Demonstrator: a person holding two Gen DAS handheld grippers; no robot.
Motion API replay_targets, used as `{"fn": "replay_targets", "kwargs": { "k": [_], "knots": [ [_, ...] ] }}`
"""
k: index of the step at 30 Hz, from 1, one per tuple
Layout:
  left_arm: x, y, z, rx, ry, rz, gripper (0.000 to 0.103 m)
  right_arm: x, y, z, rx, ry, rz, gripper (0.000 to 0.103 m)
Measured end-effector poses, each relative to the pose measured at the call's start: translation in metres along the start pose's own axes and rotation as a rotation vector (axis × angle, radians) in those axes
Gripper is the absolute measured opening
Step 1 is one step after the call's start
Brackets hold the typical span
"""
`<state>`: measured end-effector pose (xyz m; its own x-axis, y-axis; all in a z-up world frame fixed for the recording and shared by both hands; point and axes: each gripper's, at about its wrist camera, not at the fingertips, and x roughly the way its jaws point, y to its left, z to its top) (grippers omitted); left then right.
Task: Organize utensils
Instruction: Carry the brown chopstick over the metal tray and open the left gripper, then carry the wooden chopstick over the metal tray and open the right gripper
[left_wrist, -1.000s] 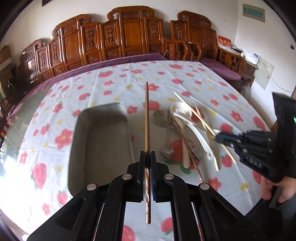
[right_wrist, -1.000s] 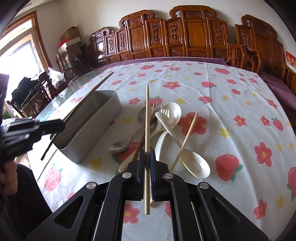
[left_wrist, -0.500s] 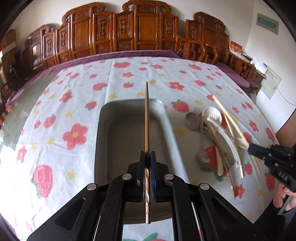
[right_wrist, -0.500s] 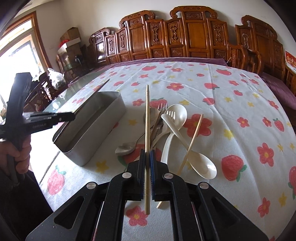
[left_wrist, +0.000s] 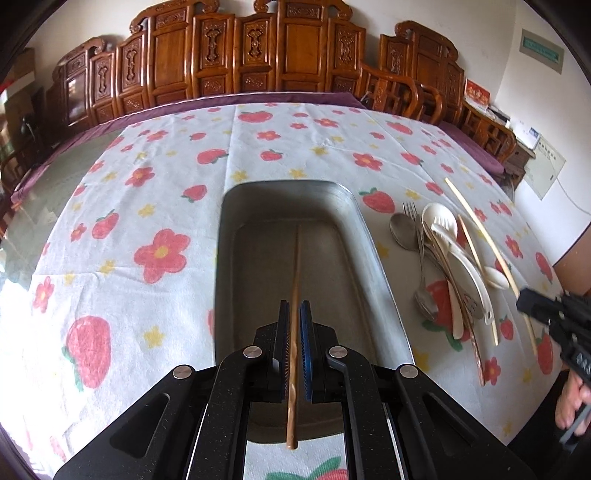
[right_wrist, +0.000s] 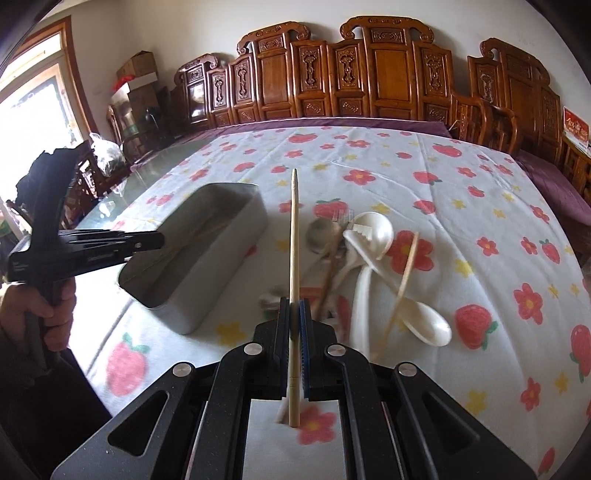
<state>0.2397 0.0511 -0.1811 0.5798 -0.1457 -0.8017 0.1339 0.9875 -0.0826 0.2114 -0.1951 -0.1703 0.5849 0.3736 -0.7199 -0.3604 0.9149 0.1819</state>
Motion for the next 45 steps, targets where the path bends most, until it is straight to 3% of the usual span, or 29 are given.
{"fn": "replay_targets", "kwargs": {
  "k": [8,20,35,45],
  "knots": [
    [-0.025,0.015,0.009,-0.01,-0.08,0.013,0.01,-0.001,0.042,0.025,0.006,0.002,0.04,0.006],
    [-0.054,0.055,0.018,-0.05,-0.165,0.051,0.012,0.042,0.086,0.057,0.066,0.059,0.079,0.006],
    [-0.056,0.075,0.019,-0.104,-0.166,0.06,0.012,0.102,0.115,0.049,0.077,0.158,0.064,0.006],
    [-0.053,0.069,0.017,-0.085,-0.162,0.061,0.012,0.108,0.109,0.053,0.024,0.131,0.118,0.008]
  ]
}}
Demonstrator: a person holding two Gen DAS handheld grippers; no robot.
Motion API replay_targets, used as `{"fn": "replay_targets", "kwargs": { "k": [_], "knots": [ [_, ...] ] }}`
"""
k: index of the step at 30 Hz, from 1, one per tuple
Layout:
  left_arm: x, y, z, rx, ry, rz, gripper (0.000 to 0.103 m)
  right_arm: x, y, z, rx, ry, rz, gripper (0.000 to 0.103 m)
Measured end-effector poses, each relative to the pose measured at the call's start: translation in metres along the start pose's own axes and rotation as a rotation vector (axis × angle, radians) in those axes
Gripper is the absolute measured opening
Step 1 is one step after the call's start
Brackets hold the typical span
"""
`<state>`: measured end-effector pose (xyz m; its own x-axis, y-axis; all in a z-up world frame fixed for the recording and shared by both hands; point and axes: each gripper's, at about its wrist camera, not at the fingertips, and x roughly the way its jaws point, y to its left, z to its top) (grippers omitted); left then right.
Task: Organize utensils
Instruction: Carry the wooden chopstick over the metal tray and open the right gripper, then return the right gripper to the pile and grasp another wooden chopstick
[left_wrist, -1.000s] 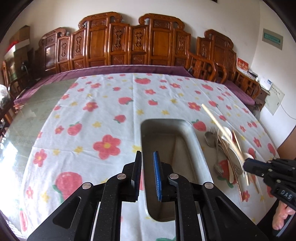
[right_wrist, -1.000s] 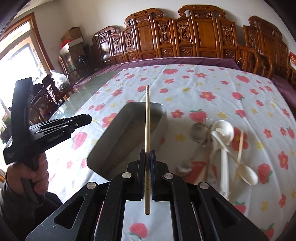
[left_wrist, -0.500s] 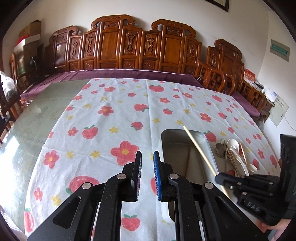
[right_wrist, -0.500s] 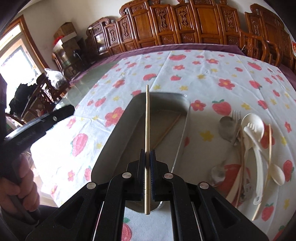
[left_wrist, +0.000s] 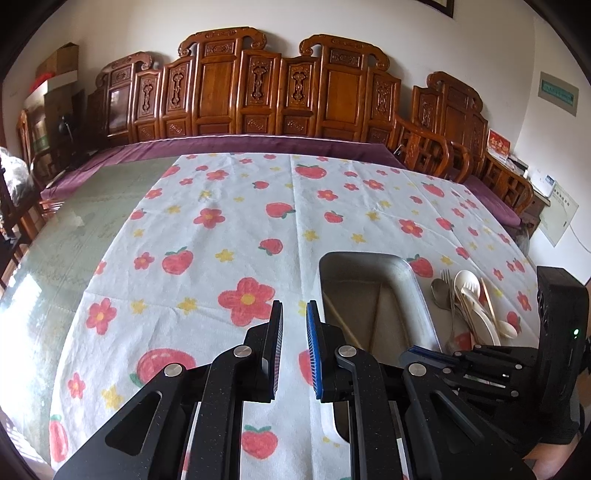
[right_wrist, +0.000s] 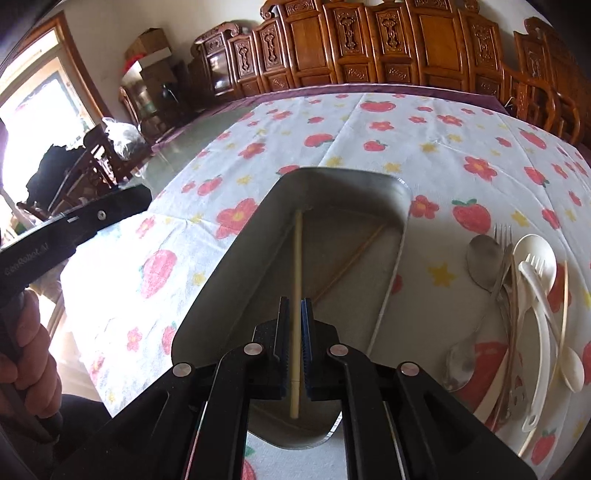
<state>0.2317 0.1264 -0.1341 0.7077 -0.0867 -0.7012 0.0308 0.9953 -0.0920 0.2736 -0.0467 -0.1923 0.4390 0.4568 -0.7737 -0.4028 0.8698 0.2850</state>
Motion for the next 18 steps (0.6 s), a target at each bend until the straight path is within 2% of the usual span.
{"fn": "replay_targets", "kwargs": {
  "k": [6,8,10,13,18],
  "knots": [
    [-0.003,-0.023,-0.003,0.032,-0.002,-0.037,0.012,-0.043,-0.019,-0.003,-0.051,-0.071,-0.018,0.008],
    [-0.004,-0.035,-0.004,0.05,-0.004,-0.051,0.017,-0.06,-0.031,-0.005,-0.063,-0.089,-0.04,0.008],
    [-0.005,-0.046,-0.006,0.069,-0.006,-0.058,0.03,-0.076,-0.045,-0.009,-0.063,-0.104,-0.065,0.008],
    [-0.005,-0.062,-0.009,0.094,-0.004,-0.077,0.03,-0.101,-0.072,-0.018,-0.07,-0.119,-0.128,0.008],
    [-0.003,-0.085,-0.015,0.117,0.002,-0.108,0.03,-0.119,-0.107,-0.037,-0.072,-0.116,-0.224,0.008]
  ]
}}
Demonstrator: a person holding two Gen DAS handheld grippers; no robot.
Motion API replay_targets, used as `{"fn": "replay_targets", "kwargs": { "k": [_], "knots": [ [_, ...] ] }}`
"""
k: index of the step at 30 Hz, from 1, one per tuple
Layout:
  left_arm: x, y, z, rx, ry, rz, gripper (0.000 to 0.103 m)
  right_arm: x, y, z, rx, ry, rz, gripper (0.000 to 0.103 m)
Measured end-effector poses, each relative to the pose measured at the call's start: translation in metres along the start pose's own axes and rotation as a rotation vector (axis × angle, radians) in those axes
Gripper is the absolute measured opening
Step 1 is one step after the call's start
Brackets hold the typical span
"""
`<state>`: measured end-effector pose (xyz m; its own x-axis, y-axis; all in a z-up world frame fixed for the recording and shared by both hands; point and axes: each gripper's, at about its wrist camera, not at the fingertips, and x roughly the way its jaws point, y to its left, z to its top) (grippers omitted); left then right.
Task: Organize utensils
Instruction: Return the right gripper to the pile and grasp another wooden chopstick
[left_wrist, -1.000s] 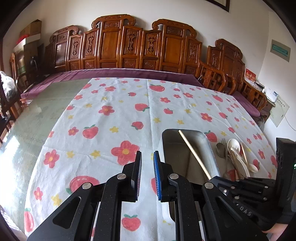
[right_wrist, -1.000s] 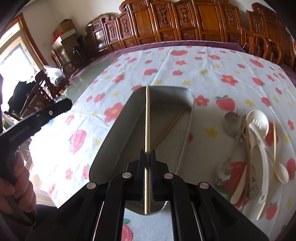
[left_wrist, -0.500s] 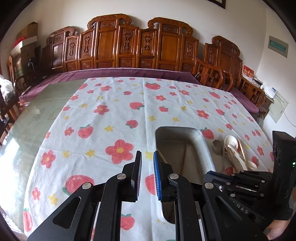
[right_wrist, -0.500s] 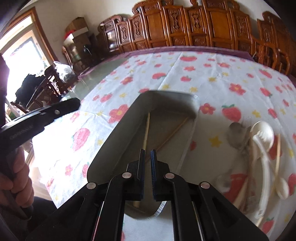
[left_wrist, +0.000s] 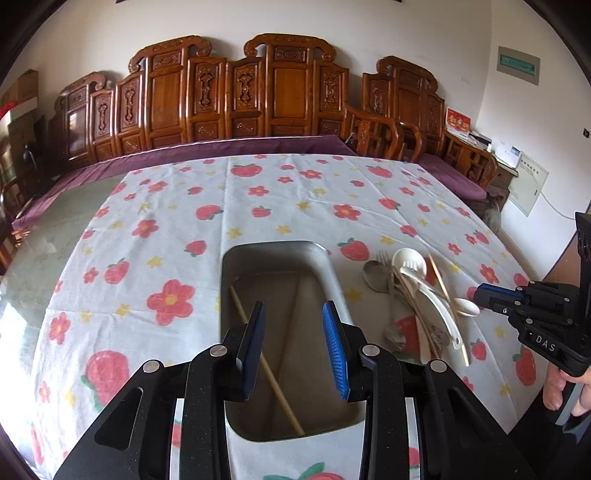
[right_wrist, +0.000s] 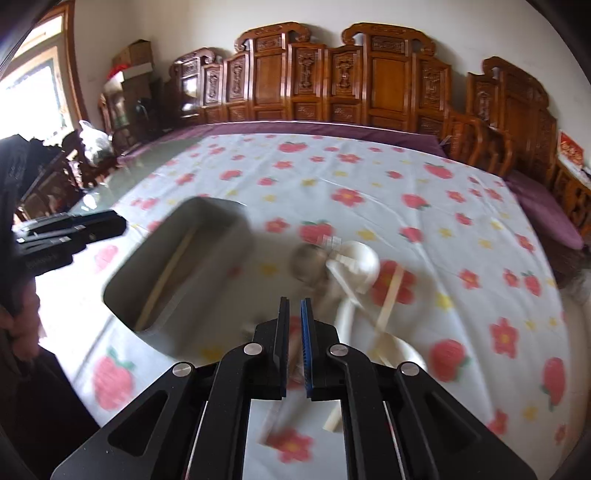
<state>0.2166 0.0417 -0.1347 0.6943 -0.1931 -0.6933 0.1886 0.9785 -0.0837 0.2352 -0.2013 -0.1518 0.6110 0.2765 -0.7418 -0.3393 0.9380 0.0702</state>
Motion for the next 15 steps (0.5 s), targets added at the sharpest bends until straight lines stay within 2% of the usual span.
{"fn": "replay_targets", "kwargs": {
  "k": [4,15],
  "knots": [
    [0.003,-0.016,-0.002,0.002,0.008,-0.035,0.03,0.006,-0.022,-0.016,0.028,0.022,-0.041,0.014],
    [0.01,-0.059,-0.016,0.045,0.009,-0.05,0.03,0.051,-0.046,-0.051,0.095,0.086,-0.061,0.014]
  ]
}}
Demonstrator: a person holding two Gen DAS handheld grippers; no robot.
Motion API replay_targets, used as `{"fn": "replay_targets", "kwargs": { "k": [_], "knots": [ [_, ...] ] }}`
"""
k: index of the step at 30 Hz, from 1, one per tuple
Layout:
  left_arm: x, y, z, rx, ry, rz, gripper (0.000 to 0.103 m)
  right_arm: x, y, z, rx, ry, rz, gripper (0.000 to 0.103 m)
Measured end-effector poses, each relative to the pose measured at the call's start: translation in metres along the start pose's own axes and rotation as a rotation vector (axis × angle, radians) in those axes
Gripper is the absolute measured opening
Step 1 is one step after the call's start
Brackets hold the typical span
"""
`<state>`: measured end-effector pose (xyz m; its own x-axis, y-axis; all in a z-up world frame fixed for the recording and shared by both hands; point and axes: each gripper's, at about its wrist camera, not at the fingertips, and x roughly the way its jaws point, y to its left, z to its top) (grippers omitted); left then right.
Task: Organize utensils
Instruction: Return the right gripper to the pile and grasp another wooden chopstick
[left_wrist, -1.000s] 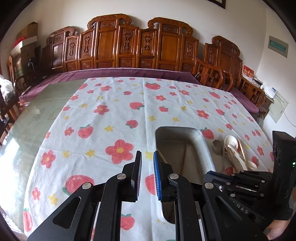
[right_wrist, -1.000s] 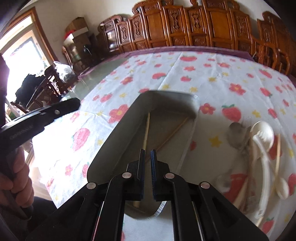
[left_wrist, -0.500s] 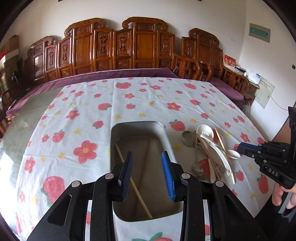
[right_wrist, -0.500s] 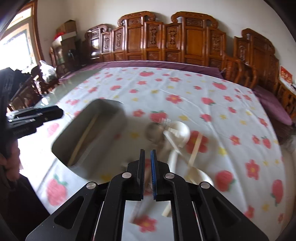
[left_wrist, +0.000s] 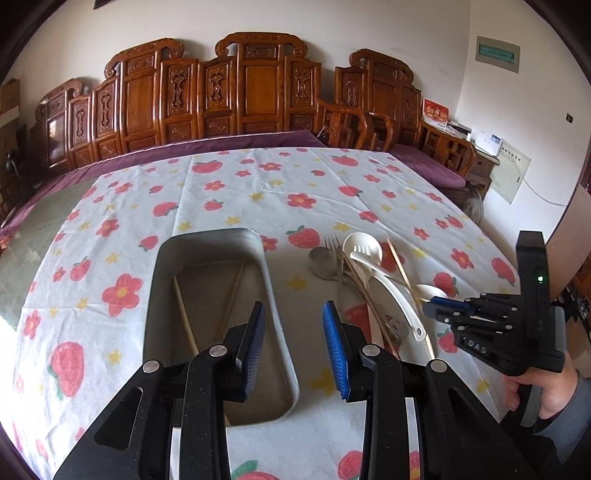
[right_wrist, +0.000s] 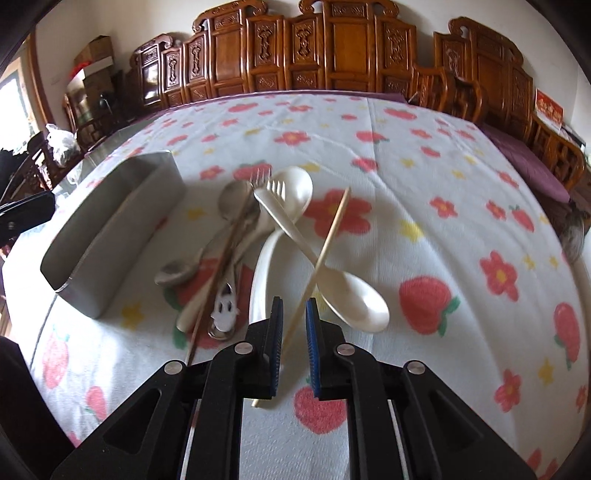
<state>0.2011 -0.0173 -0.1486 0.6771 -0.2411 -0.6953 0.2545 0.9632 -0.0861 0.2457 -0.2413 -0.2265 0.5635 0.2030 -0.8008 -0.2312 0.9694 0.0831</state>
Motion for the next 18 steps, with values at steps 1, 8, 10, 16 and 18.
{"fn": "replay_targets", "kwargs": {
  "k": [1,8,10,16,18],
  "knots": [
    [0.001,-0.002,-0.001,0.003,0.003,-0.001,0.03,0.002,0.0,-0.001,-0.003,0.001,-0.008,0.014],
    [0.01,-0.02,-0.007,0.03,0.015,0.003,0.03,0.018,-0.007,-0.004,0.025,0.024,0.008,0.015],
    [0.012,-0.026,-0.008,0.037,0.017,0.003,0.03,0.018,-0.007,-0.003,0.024,0.025,0.006,0.015],
    [0.018,-0.039,-0.014,0.052,0.026,0.006,0.03,0.016,-0.012,-0.005,0.061,0.033,0.014,0.012],
    [0.02,-0.042,-0.017,0.055,0.033,0.008,0.03,0.014,-0.016,-0.006,0.078,0.037,0.012,0.009]
  ]
}}
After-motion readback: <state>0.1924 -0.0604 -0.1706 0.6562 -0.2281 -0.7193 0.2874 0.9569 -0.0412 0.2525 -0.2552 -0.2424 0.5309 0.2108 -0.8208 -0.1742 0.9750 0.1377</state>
